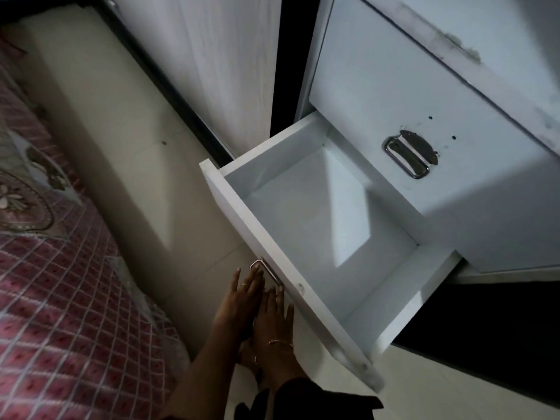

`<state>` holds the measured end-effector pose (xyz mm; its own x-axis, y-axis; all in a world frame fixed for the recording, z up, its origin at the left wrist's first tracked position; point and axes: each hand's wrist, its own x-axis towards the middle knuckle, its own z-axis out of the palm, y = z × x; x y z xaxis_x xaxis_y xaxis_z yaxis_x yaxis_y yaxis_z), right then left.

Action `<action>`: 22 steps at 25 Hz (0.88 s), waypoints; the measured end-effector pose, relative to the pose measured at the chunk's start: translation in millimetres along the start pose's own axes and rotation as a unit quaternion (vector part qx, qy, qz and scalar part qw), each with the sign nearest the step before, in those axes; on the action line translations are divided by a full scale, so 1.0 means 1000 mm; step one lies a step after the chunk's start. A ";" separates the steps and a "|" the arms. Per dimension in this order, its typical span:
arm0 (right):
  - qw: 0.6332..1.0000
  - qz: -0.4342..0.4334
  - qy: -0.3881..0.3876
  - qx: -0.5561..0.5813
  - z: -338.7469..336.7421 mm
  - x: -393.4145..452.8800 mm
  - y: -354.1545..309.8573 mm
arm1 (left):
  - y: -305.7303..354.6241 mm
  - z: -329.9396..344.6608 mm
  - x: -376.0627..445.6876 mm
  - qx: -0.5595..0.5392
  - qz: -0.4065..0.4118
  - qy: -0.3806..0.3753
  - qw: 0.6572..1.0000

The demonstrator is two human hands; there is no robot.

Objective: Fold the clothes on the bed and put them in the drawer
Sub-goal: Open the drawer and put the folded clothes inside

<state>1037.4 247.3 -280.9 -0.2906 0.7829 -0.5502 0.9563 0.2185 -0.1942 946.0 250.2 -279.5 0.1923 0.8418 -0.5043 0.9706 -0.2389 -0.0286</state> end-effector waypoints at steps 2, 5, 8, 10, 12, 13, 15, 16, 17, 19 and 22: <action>0.999 -0.037 -0.001 -0.009 -0.003 0.002 0.004 | 0.002 -0.009 0.001 0.011 -0.027 -0.020 0.999; 0.997 -0.073 0.021 -0.004 -0.012 -0.001 0.013 | 0.008 -0.019 -0.003 -0.004 -0.068 -0.010 0.998; 0.983 -0.138 0.110 0.046 -0.034 -0.009 0.020 | 0.014 -0.032 -0.014 -0.039 -0.089 0.056 0.994; 0.968 -0.209 0.129 0.058 -0.056 -0.020 0.024 | 0.019 -0.051 -0.028 -0.063 -0.133 0.090 0.985; 0.949 -0.258 0.180 0.035 -0.077 -0.034 0.026 | 0.029 -0.080 -0.056 -0.088 -0.174 0.110 0.975; 0.945 -0.276 0.177 0.008 -0.084 -0.042 0.023 | 0.034 -0.092 -0.074 -0.100 -0.200 0.116 0.968; 0.940 -0.292 0.172 -0.031 -0.106 -0.067 0.009 | 0.033 -0.101 -0.106 -0.122 -0.254 0.151 0.948; 0.935 -0.303 0.182 -0.041 -0.115 -0.078 -0.002 | 0.029 -0.108 -0.126 -0.124 -0.277 0.164 0.939; 0.929 -0.307 0.200 -0.050 -0.120 -0.082 -0.009 | 0.025 -0.113 -0.138 -0.125 -0.295 0.169 0.932; 0.919 -0.333 0.201 -0.061 -0.135 -0.108 -0.036 | 0.016 -0.123 -0.176 -0.134 -0.332 0.200 0.912; 0.910 -0.379 0.161 -0.047 -0.143 -0.152 -0.086 | 0.002 -0.128 -0.243 -0.137 -0.392 0.214 0.884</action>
<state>1004.2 193.2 -64.4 -0.8579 0.5136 -0.0175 0.4883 0.8040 -0.3394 920.0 107.2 -46.0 -0.5744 0.8172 -0.0472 0.8176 0.5756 0.0155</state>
